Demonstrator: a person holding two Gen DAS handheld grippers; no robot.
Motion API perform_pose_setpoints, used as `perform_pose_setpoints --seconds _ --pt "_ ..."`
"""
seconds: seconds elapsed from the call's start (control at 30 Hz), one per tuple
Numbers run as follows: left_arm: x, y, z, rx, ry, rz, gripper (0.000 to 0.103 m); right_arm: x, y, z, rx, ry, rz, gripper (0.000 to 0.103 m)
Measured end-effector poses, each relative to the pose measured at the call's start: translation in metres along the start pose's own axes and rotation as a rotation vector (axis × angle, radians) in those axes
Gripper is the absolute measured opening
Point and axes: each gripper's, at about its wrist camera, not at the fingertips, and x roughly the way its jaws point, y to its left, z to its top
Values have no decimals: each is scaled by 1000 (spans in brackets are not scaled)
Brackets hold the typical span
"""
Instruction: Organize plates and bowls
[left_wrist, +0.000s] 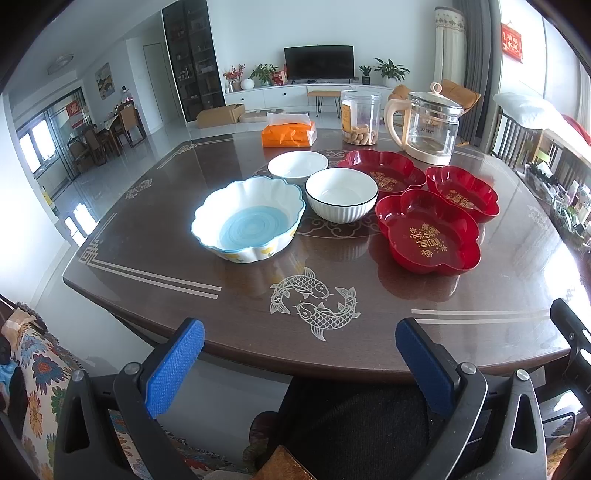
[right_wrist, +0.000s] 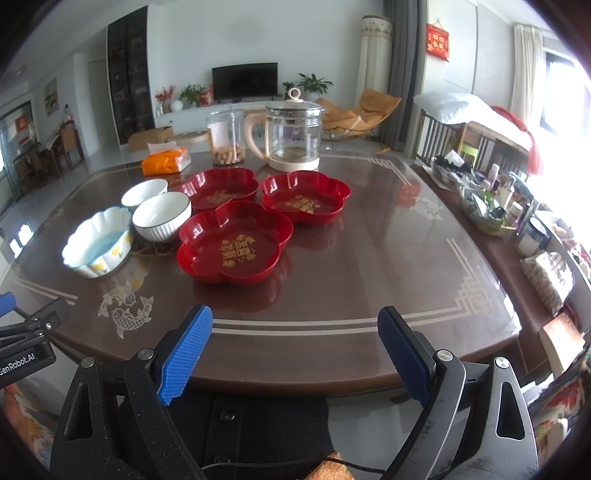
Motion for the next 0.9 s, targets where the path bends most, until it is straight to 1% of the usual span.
perform_pose_setpoints --seconds 0.37,0.6,0.73,0.8,0.9 --pt "0 2 -2 -2 0 -8 103 0 -1 0 2 -6 -1 93" --pt "2 4 -1 -24 12 -52 103 -3 -6 -2 11 -23 -1 93" --pt "8 7 0 -39 41 -75 103 -3 -6 2 26 -32 7 93" --pt "13 11 3 -52 58 -87 103 -2 -8 3 31 -27 -1 93" --pt "19 13 11 -48 68 -100 103 -2 -6 6 8 -26 -42 93"
